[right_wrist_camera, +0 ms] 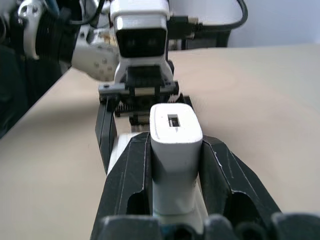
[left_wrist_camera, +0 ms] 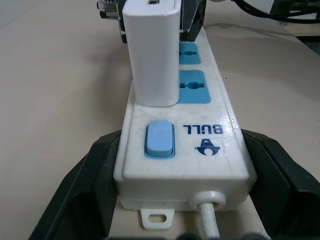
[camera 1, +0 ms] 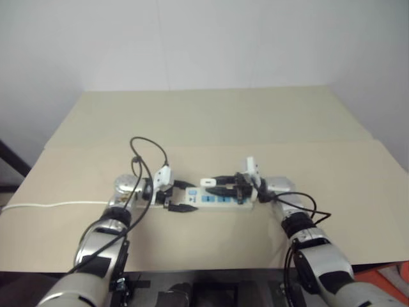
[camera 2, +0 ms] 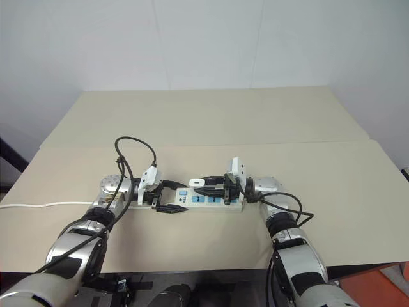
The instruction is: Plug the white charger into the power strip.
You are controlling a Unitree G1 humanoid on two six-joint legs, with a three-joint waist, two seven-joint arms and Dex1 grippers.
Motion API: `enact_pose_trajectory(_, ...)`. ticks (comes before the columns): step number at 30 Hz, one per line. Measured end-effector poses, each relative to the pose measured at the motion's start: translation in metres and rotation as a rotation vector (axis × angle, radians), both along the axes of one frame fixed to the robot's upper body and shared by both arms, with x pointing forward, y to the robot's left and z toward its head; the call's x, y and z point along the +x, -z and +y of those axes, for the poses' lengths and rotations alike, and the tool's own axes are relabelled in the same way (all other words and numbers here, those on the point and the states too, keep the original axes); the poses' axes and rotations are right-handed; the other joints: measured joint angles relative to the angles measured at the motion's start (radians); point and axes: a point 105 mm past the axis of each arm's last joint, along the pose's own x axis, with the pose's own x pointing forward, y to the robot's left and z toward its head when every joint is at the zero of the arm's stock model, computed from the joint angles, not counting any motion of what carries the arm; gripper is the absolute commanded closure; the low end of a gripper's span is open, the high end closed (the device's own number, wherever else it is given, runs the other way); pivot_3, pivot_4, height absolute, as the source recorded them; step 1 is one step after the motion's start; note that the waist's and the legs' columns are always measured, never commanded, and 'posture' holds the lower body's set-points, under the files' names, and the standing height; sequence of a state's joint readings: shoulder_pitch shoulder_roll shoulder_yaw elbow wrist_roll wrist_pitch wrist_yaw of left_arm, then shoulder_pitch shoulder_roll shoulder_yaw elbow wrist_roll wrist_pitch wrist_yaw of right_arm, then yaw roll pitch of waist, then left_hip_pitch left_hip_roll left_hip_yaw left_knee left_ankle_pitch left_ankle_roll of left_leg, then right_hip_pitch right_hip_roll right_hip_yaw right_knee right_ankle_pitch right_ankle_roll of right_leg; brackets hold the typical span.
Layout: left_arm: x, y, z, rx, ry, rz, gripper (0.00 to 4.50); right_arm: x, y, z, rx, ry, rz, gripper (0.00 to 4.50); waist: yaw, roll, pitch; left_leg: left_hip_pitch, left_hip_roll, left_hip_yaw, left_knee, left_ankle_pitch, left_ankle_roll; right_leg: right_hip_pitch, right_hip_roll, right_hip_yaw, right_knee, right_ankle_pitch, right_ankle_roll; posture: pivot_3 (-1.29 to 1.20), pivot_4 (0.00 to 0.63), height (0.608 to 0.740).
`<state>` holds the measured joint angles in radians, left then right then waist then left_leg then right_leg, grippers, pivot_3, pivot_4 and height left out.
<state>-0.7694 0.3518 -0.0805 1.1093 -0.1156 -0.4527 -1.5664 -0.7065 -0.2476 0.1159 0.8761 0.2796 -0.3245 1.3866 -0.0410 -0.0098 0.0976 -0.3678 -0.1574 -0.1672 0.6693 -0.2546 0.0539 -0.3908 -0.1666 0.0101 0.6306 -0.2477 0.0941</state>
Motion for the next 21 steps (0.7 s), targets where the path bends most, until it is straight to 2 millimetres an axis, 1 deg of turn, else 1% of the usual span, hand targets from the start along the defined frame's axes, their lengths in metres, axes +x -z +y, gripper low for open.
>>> enact_pose_trajectory(10,0.0005,0.0008,0.0016,0.005,-0.008,0.002,1.24,0.0013,0.0004,0.0017,-0.035,-0.014,-0.010,3.40,0.003,0.000,0.000,0.008,0.000,0.000,-0.006,0.000,0.000,0.003,0.002,0.005,0.000,0.000,0.000,0.00,0.150,0.740)
enact_pose_trajectory(21,0.0012,0.0016,0.0028,0.009,-0.019,0.007,1.24,0.0056,-0.0020,0.0044,-0.074,-0.025,0.006,3.40,0.004,0.000,0.000,0.011,0.000,0.000,-0.008,0.000,0.000,0.003,0.004,0.007,0.000,0.000,0.000,0.00,0.150,0.740)
